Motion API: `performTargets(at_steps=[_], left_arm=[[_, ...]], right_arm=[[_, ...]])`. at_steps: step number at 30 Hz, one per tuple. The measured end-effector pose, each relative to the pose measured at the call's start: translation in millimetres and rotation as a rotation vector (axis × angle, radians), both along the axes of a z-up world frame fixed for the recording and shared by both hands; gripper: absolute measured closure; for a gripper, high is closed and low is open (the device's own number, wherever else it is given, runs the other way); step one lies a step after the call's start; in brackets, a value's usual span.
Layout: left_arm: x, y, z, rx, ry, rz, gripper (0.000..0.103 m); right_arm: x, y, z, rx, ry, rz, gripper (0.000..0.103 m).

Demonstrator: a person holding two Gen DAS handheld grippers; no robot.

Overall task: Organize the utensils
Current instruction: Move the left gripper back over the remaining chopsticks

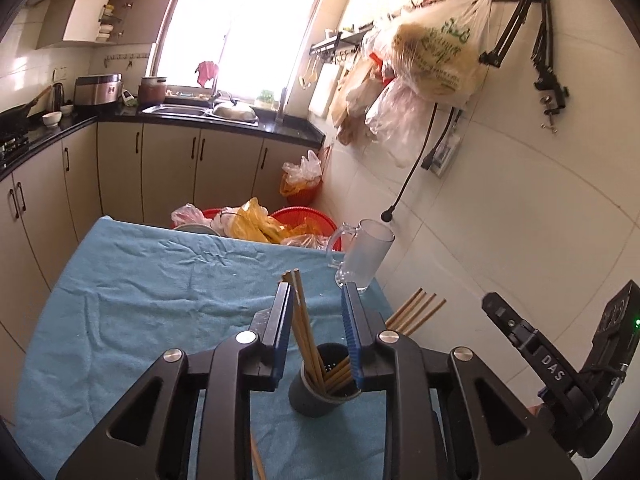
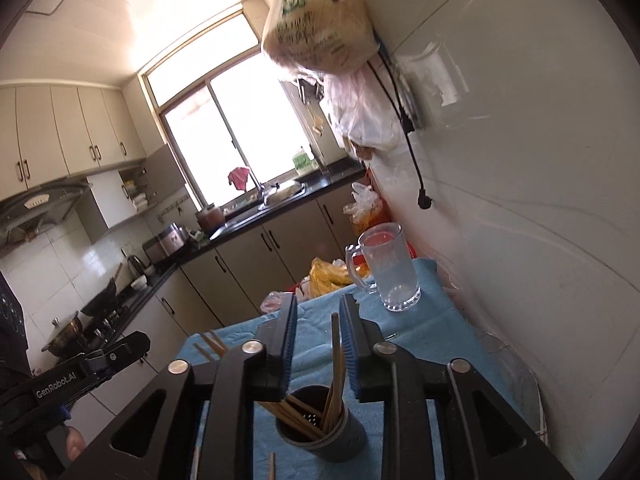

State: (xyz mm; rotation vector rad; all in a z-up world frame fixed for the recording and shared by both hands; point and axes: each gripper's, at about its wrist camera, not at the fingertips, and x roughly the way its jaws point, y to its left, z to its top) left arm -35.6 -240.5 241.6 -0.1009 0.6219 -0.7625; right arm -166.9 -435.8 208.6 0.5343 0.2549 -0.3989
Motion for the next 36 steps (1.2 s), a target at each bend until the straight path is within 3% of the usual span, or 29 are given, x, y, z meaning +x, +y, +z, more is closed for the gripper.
performTargets(at_steps=[4, 9, 16, 21, 30, 36], left_arm=[[-25, 33, 1, -0.004, -0.026, 0.031, 0.07], [-58, 75, -18, 0.037, -0.043, 0.068, 0.06], [-86, 130, -63, 0.115, 0.012, 0.129, 0.06], [-98, 165, -82, 0.12, 0.061, 0.163, 0.06], [-106, 192, -103, 0.136, 0.097, 0.191, 0.059], [-89, 196, -130, 0.164, 0.161, 0.22, 0.059]], right_arm=[[-23, 16, -4, 0.005, 0.002, 0.006, 0.071], [-40, 47, -27, 0.022, 0.078, 0.037, 0.071], [-52, 92, -60, 0.02, 0.178, 0.101, 0.068], [-60, 121, -72, 0.004, 0.225, 0.144, 0.068], [-59, 143, -82, -0.006, 0.263, 0.192, 0.064], [-52, 137, -97, 0.025, 0.297, 0.195, 0.063]])
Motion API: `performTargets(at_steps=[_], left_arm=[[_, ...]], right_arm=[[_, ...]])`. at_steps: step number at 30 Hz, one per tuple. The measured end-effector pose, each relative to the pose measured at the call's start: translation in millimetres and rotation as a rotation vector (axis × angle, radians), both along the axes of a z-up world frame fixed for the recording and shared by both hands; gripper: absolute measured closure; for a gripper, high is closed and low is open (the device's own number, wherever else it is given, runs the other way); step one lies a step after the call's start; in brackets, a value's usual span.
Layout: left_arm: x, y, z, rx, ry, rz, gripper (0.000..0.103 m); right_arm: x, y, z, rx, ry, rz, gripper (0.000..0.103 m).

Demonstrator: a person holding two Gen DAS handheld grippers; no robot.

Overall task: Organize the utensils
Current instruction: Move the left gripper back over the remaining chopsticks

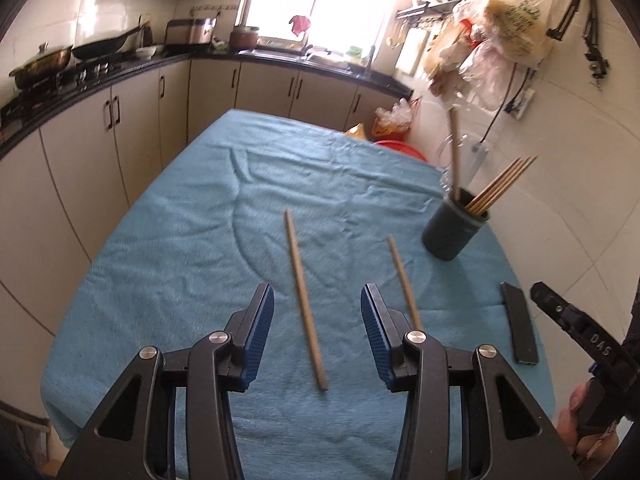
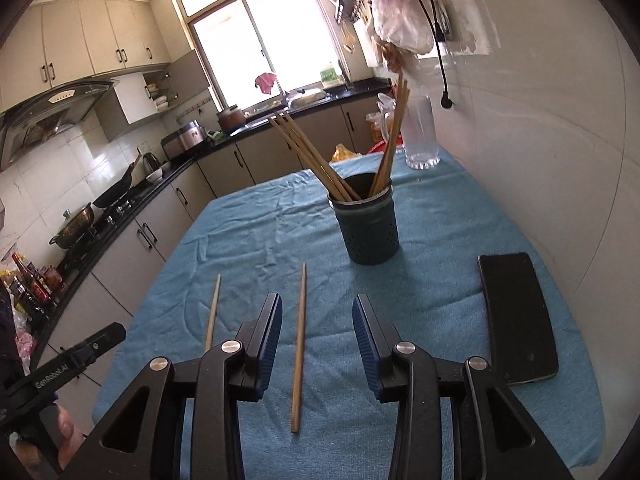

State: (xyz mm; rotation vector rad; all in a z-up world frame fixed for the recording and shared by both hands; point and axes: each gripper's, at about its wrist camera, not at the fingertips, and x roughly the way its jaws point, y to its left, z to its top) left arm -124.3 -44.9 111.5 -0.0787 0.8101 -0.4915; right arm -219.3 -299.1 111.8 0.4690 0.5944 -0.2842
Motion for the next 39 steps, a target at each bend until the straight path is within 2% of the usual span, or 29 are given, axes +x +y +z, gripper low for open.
performTargets(at_steps=[9, 15, 21, 27, 33, 34, 35, 39], left_arm=[[44, 15, -62, 0.058, 0.116, 0.096, 0.059], [71, 22, -93, 0.112, 0.126, 0.154, 0.059], [77, 21, -95, 0.098, 0.108, 0.146, 0.055], [77, 13, -95, 0.134, 0.094, 0.131, 0.05], [77, 16, -95, 0.11, 0.097, 0.119, 0.048], [77, 16, -95, 0.105, 0.098, 0.118, 0.048], [77, 17, -95, 0.102, 0.099, 0.119, 0.048], [78, 18, -95, 0.098, 0.1, 0.118, 0.048]], right_arm=[[33, -5, -36, 0.062, 0.096, 0.037, 0.063], [63, -1, -54, 0.068, 0.158, 0.071, 0.063], [97, 2, -61, 0.065, 0.198, 0.126, 0.063], [152, -1, -77, 0.086, 0.281, 0.206, 0.064], [192, -3, -93, 0.092, 0.389, 0.203, 0.072], [197, -1, -95, 0.087, 0.409, 0.211, 0.074], [200, 1, -98, 0.082, 0.426, 0.214, 0.081], [204, 11, -104, 0.033, 0.47, 0.223, 0.088]])
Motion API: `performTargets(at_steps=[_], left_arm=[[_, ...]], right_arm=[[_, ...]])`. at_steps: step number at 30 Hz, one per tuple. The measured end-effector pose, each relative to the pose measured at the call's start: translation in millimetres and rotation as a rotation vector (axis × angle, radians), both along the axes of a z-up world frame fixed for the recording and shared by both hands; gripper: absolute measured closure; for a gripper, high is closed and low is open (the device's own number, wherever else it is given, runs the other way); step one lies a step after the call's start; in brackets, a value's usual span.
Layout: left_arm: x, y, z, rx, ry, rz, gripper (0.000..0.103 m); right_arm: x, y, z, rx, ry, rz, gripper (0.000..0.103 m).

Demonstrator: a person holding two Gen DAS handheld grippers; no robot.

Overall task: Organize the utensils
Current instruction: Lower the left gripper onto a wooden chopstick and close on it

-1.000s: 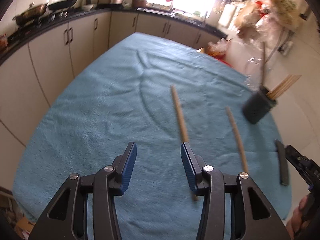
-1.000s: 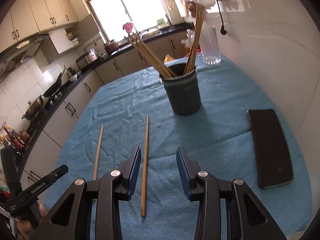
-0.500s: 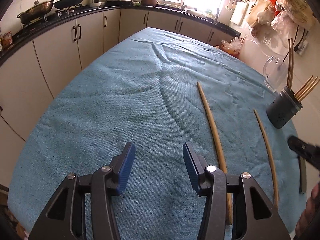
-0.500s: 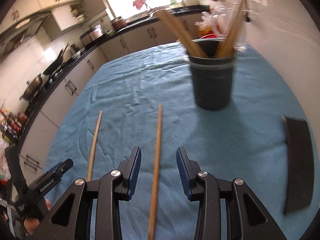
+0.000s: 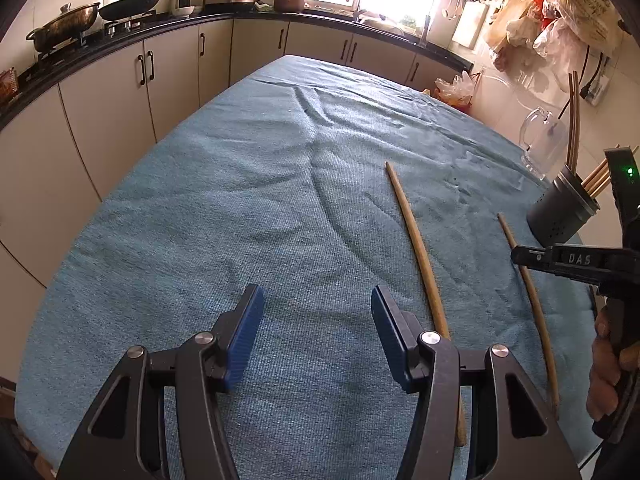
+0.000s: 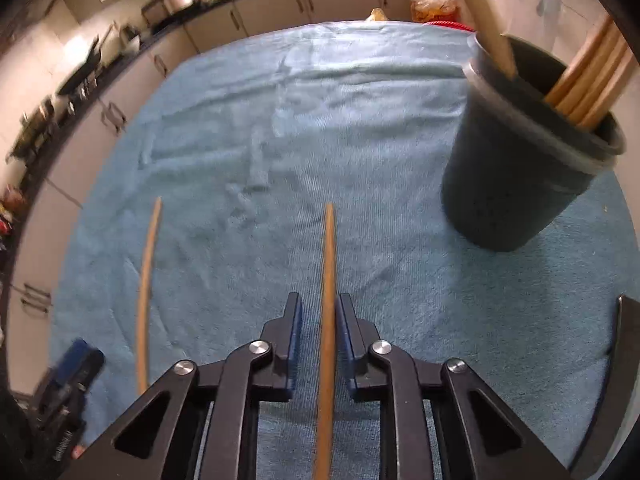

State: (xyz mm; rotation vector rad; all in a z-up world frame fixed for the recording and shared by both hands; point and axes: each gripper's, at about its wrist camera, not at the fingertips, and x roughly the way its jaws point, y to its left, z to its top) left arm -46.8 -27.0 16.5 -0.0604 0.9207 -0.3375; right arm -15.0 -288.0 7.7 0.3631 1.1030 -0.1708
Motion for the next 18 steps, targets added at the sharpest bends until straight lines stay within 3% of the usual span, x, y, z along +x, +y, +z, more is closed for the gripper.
performTargets(at_steps=[2, 7, 12, 18], left_arm=[[0, 0, 0, -0.001, 0.0, 0.0, 0.048], [1, 1, 1, -0.029, 0.02, -0.013, 0.048], [1, -10, 14, -0.051, 0.051, -0.073, 0.048], [23, -54, 27, -0.04, 0.114, -0.138, 0.048]], right_arm=[[-2, 1, 0, 0.013, -0.006, 0.009, 0.095], [-19, -5, 6, 0.134, -0.06, -0.007, 0.096], [-47, 5, 32, 0.089, -0.17, 0.003, 0.096], [-72, 17, 55, 0.032, -0.275, 0.025, 0.096]])
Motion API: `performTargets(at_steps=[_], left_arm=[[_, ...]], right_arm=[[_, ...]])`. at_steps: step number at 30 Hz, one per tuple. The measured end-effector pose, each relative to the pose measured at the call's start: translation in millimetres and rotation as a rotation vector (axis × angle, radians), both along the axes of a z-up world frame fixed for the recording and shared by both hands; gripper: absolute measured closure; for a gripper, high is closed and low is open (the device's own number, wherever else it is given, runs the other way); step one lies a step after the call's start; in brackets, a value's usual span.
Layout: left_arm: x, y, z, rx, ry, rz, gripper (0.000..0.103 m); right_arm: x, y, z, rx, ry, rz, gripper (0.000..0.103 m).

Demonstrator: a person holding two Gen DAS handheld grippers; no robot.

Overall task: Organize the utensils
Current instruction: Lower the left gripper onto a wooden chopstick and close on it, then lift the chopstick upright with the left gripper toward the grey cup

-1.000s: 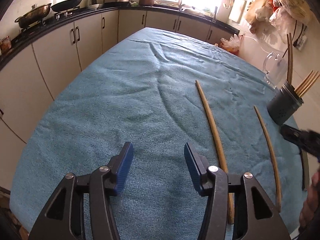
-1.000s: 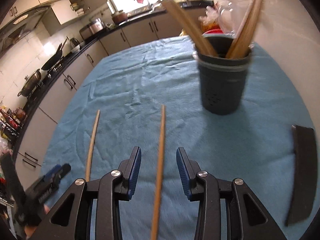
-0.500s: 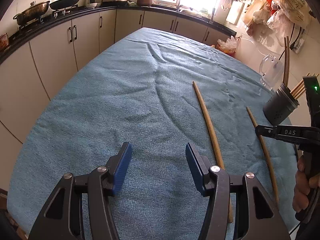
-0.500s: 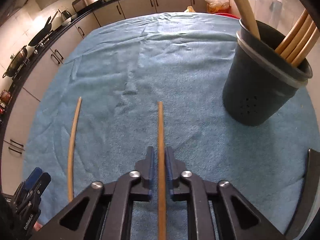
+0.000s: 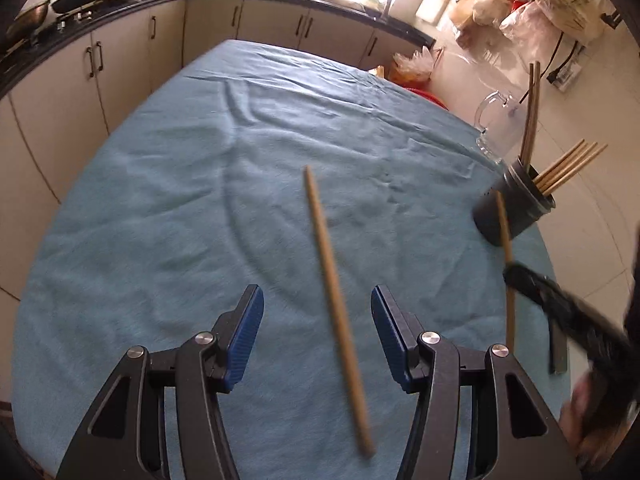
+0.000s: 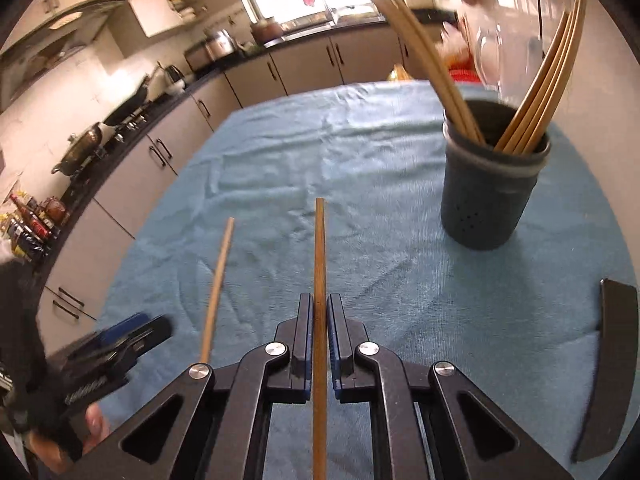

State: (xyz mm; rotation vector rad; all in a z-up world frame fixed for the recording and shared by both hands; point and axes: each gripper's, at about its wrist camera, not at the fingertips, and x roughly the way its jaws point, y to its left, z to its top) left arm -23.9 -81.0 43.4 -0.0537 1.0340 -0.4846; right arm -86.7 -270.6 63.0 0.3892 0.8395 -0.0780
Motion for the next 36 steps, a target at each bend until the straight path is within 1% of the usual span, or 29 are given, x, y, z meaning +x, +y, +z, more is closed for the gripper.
performTargets(at_steps=[2, 3, 4, 5, 6, 7, 8, 10, 11, 12, 13, 14, 16, 19, 21, 22, 25, 28, 30, 32, 34, 36], left_arm=[[12, -14, -4, 0.082, 0.008, 0.023, 0.05], [18, -21, -7, 0.104, 0.022, 0.021, 0.058], [25, -28, -11, 0.113, 0.037, 0.021, 0.065], [33, -35, -16, 0.135, 0.055, 0.024, 0.076], [39, -38, -20, 0.149, 0.07, 0.02, 0.081], [46, -46, -25, 0.166, 0.085, 0.019, 0.082], [48, -49, -24, 0.176, 0.068, 0.026, 0.083], [51, -63, -25, 0.211, 0.068, 0.013, 0.083], [52, -70, -25, 0.241, 0.059, 0.01, 0.083], [52, -73, -24, 0.255, 0.054, 0.019, 0.083], [52, -74, -24, 0.257, 0.051, 0.029, 0.085], [51, -72, -24, 0.267, 0.042, 0.046, 0.096], [47, -66, -24, 0.24, 0.037, 0.035, 0.097], [36, -51, -21, 0.176, 0.029, 0.025, 0.097], [24, -40, -10, 0.146, -0.025, 0.028, 0.097], [14, -34, 2, 0.132, -0.076, 0.026, 0.097], [-8, -19, 32, 0.077, -0.168, 0.019, 0.096], [-25, -8, 56, 0.036, -0.229, 0.006, 0.096], [-36, -2, 68, 0.02, -0.275, 0.007, 0.096], [-45, 3, 76, -0.005, -0.301, 0.002, 0.096], [-55, 7, 86, -0.04, -0.325, -0.009, 0.096], [-61, 8, 93, -0.042, -0.349, -0.011, 0.096]], right_arm=[[-7, 0, 4, -0.002, -0.017, 0.003, 0.095], [-11, 0, 6, 0.001, -0.024, 0.005, 0.095], [-13, -1, 7, 0.004, -0.03, 0.006, 0.095], [-13, -2, 7, 0.007, -0.033, 0.006, 0.095], [-15, -4, 8, 0.009, -0.037, 0.007, 0.095], [-16, -6, 8, 0.01, -0.039, 0.007, 0.095], [-18, -8, 8, 0.013, -0.042, 0.004, 0.095], [-22, -10, 9, 0.02, -0.049, 0.002, 0.095], [-23, -11, 9, 0.021, -0.05, 0.002, 0.095], [-25, -12, 10, 0.022, -0.052, 0.001, 0.095], [-25, -13, 10, 0.026, -0.054, -0.002, 0.095], [-26, -13, 11, 0.031, -0.058, -0.003, 0.095], [-30, -13, 14, 0.032, -0.069, -0.004, 0.095], [-37, -14, 20, 0.022, -0.094, -0.003, 0.095], [-42, -15, 26, 0.012, -0.116, -0.01, 0.095], [-45, -15, 28, 0.01, -0.129, -0.014, 0.095], [-53, -16, 39, 0.006, -0.189, -0.024, 0.095], [-64, -16, 52, -0.006, -0.257, -0.046, 0.095], [-73, -15, 62, -0.025, -0.309, -0.062, 0.095], [-80, -12, 69, -0.05, -0.344, -0.072, 0.095], [-84, -10, 72, -0.07, -0.358, -0.074, 0.095], [-86, -8, 74, -0.08, -0.362, -0.078, 0.095]])
